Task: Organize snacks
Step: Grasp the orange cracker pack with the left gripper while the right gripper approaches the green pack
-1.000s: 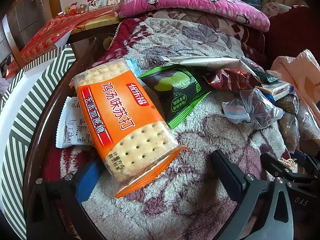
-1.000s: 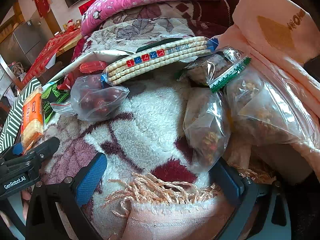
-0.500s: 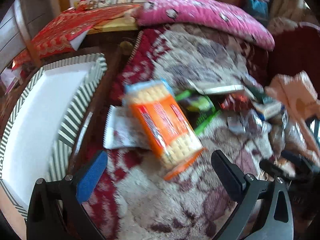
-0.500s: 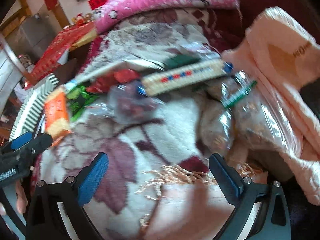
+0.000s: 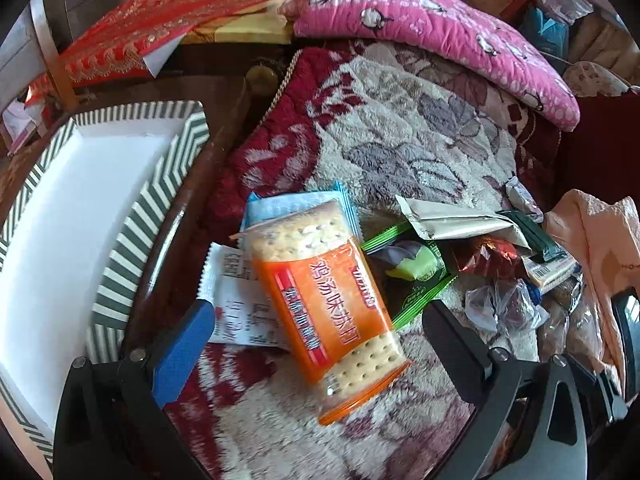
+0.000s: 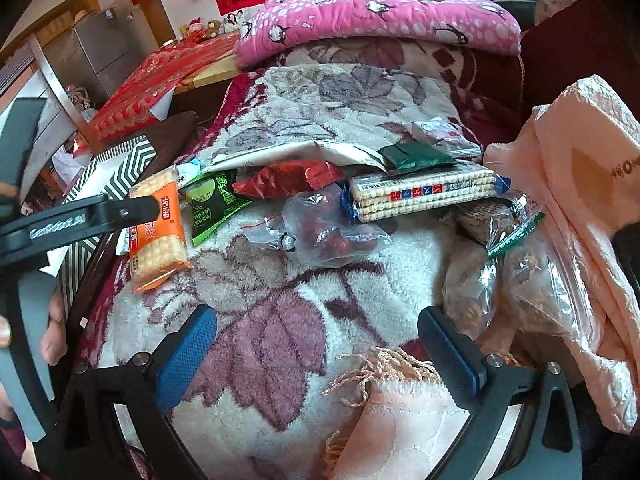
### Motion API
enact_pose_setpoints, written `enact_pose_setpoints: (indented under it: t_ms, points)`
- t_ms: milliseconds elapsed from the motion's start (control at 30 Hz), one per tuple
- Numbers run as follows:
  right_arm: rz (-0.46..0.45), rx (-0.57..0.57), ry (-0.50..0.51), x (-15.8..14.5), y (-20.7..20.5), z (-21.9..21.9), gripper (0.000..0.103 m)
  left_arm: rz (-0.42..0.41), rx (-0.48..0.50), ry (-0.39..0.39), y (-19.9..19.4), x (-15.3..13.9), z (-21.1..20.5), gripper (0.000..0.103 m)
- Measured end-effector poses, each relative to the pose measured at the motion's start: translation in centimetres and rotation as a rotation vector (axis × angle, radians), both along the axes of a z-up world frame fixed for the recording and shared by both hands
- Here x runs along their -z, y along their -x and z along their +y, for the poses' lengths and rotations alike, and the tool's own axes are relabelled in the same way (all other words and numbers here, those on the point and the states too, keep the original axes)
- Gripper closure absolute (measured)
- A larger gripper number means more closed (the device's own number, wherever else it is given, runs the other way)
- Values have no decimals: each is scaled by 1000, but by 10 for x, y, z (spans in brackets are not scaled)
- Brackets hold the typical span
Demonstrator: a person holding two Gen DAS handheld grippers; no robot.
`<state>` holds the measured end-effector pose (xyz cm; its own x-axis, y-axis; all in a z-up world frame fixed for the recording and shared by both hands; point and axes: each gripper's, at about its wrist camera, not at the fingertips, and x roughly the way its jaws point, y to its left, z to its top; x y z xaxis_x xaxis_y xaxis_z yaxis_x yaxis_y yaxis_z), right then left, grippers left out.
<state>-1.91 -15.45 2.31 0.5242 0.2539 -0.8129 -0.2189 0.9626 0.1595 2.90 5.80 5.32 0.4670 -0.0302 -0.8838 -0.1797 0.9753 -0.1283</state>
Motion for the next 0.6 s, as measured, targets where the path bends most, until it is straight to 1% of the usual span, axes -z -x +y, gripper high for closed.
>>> enact_pose_setpoints:
  t_ms: [200, 400, 433, 500, 567, 600]
  points:
    - [4, 7, -15, 0, -1, -4, 1, 8, -16, -24, -6, 4, -5, 0]
    - [17, 0, -16, 4, -2, -3, 1, 24, -30, -26, -12, 8, -3, 0]
    - [19, -1, -14, 4, -2, -3, 1, 25, -31, -27, -12, 8, -3, 1]
    - [23, -1, -15, 6, -3, -3, 1, 32, -30, -33, -13, 10, -2, 9]
    - [25, 2, -19, 6, -3, -3, 1, 47, -24, -30, -15, 13, -2, 30]
    - [28, 4, -20, 7, -3, -4, 1, 50, -19, -25, -15, 14, -2, 32]
